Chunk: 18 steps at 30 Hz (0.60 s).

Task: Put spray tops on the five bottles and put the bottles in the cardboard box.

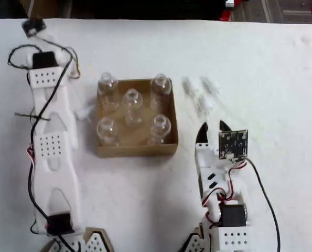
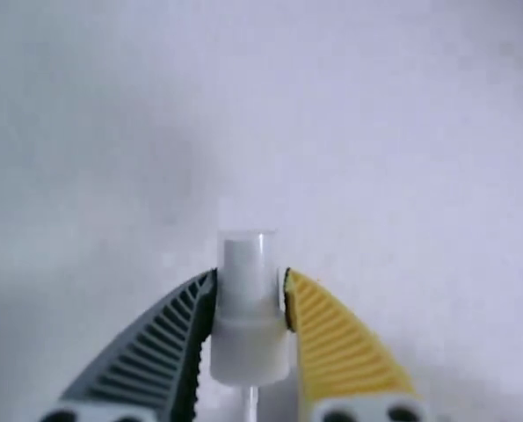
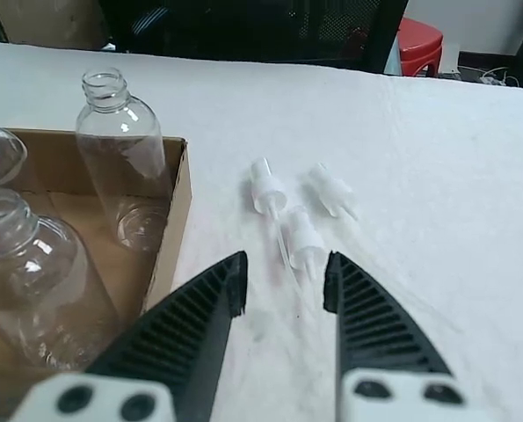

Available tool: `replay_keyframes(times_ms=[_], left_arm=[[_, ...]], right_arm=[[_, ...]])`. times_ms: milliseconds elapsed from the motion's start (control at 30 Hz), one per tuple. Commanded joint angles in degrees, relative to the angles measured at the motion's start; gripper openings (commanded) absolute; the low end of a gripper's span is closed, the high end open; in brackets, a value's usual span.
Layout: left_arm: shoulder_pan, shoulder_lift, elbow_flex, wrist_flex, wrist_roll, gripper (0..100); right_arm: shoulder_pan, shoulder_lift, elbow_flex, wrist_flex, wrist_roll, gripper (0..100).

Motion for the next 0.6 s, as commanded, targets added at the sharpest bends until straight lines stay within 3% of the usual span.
replay_keyframes(times_ms=[0, 367, 567], left_arm=[[3.2, -12.7, -3.1, 2.3, -9.4, 2], [4.1, -30.4, -4.4, 4.4, -23.7, 2], [7.5, -43.1, -4.2, 11.9, -23.6, 2]], right_arm=[[0.5, -0.2, -0.4, -1.5, 1.0, 12.7], [0.5, -0.2, -0.4, -1.3, 1.0, 12.7], [0.5, -0.2, -0.4, -1.2, 1.0, 12.7]])
